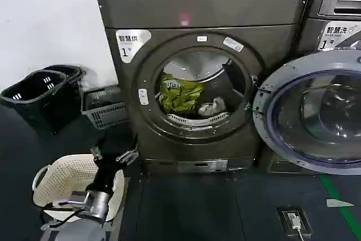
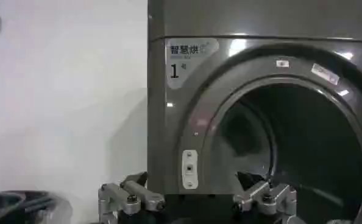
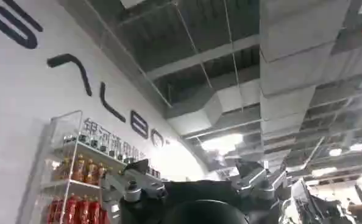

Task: Grasp the clothes from the dryer.

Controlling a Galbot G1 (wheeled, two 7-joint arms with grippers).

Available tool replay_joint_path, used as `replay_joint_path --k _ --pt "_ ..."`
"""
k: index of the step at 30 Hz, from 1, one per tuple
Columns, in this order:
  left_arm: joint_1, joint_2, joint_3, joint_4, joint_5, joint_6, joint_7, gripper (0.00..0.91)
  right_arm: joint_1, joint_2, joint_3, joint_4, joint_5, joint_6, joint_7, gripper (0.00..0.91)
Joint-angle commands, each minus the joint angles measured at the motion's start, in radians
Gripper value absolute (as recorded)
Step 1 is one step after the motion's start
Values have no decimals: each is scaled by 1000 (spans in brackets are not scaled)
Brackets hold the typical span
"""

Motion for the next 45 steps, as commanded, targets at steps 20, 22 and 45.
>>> replay_joint_path --k 20,22,45 --pt "6 1 7 -18 39 97 3 907 -11 -6 14 -10 14 38 -3 907" --pt "7 0 6 -19 39 99 3 907 -10 -6 12 -10 14 38 -4 907" --pt "2 -20 33 -17 77 152 -5 907 -2 -5 9 -9 15 44 -9 907"
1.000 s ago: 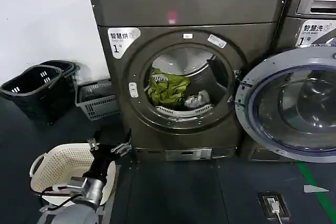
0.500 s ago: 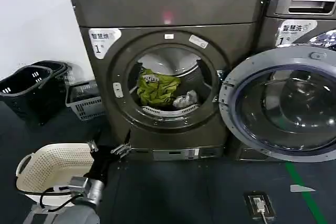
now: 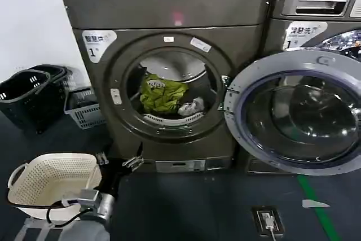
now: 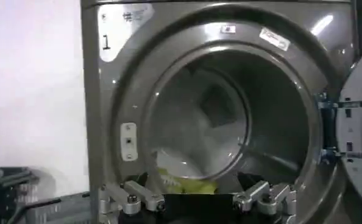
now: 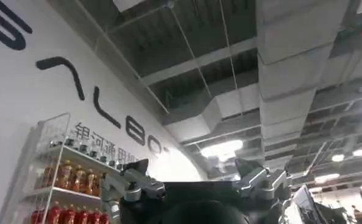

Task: Grasp the clothes from the dryer.

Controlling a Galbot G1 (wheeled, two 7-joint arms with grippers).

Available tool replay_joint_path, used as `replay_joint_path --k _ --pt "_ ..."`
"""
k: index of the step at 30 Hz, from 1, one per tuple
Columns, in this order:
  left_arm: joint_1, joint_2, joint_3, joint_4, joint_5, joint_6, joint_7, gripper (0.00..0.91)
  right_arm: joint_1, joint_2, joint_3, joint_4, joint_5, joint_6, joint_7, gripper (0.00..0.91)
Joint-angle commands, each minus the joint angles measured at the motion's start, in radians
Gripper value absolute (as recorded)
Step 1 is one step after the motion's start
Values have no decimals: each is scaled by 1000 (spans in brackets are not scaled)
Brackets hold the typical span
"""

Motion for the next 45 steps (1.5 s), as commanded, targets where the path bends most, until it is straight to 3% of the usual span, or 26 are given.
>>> replay_joint_path --k 1,19,24,29,45 --pt "-2 -1 2 1 4 9 0 907 1 1 0 1 1 0 0 907" --pt "1 13 5 -6 1 19 15 907 -13 6 11 17 12 -2 -1 907" --pt "2 10 5 -8 0 10 19 907 -15 6 10 17 21 43 -10 907" --pt "2 5 14 -13 -1 -12 23 907 -14 12 14 20 29 47 -38 907" --pt "11 2 15 -29 -2 -23 27 907 -23 20 26 38 35 85 -55 907"
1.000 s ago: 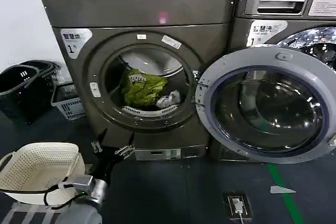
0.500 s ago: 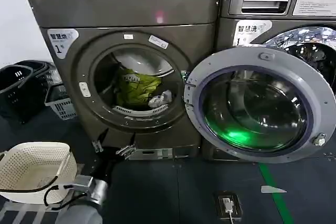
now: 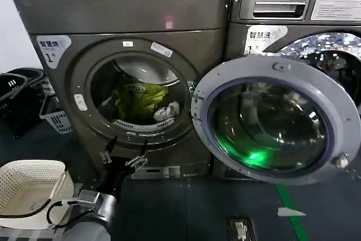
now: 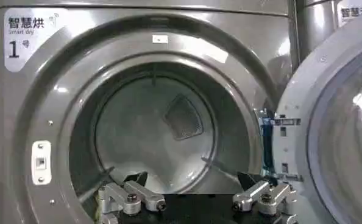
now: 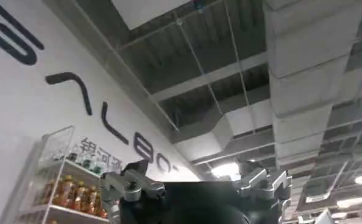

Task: Grasp the clothes from the dryer.

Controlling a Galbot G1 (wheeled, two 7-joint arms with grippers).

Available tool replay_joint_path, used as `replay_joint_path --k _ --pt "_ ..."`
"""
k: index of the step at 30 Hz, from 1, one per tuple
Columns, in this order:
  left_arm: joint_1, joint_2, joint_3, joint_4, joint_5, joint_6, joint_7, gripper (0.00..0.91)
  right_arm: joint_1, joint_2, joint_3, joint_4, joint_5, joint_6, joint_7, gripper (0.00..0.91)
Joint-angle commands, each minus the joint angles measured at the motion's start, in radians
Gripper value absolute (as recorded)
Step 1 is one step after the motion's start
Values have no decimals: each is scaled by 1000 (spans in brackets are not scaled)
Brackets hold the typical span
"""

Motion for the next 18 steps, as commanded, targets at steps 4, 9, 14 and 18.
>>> replay_joint_path --k 4,9,14,18 --pt "3 -1 1 -1 1 -4 2 907 -6 2 9 3 -2 6 -8 907" --pt "5 -2 6 -3 3 -5 3 907 -13 3 18 8 -4 3 -12 907" --pt "4 2 6 -5 2 -3 4 907 -16 3 22 11 -3 3 -12 907" --pt "5 4 6 -5 1 -3 4 907 -16 3 22 14 -2 4 -11 907"
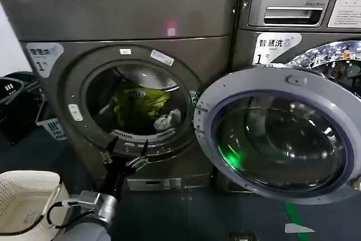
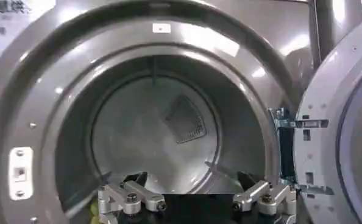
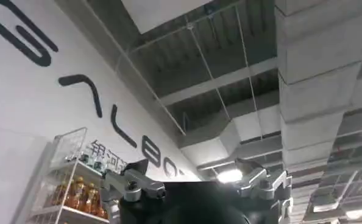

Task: Grasp the clothes from the dryer.

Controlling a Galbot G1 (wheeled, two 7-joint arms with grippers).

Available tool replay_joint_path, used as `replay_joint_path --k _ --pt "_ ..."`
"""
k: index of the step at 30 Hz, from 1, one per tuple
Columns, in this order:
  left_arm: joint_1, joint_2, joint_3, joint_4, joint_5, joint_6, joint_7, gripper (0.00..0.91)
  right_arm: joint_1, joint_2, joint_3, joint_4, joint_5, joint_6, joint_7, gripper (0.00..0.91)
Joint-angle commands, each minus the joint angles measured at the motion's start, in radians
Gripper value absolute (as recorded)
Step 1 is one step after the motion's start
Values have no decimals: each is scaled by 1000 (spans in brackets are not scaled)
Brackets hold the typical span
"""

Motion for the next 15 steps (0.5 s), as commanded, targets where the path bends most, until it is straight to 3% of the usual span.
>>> replay_joint_path --k 1,15 --pt "1 1 0 1 0 1 0 907 0 0 0 2 0 1 0 907" --pt "-4 -3 1 9 3 1 4 907 8 1 -5 8 -18 -5 -8 907"
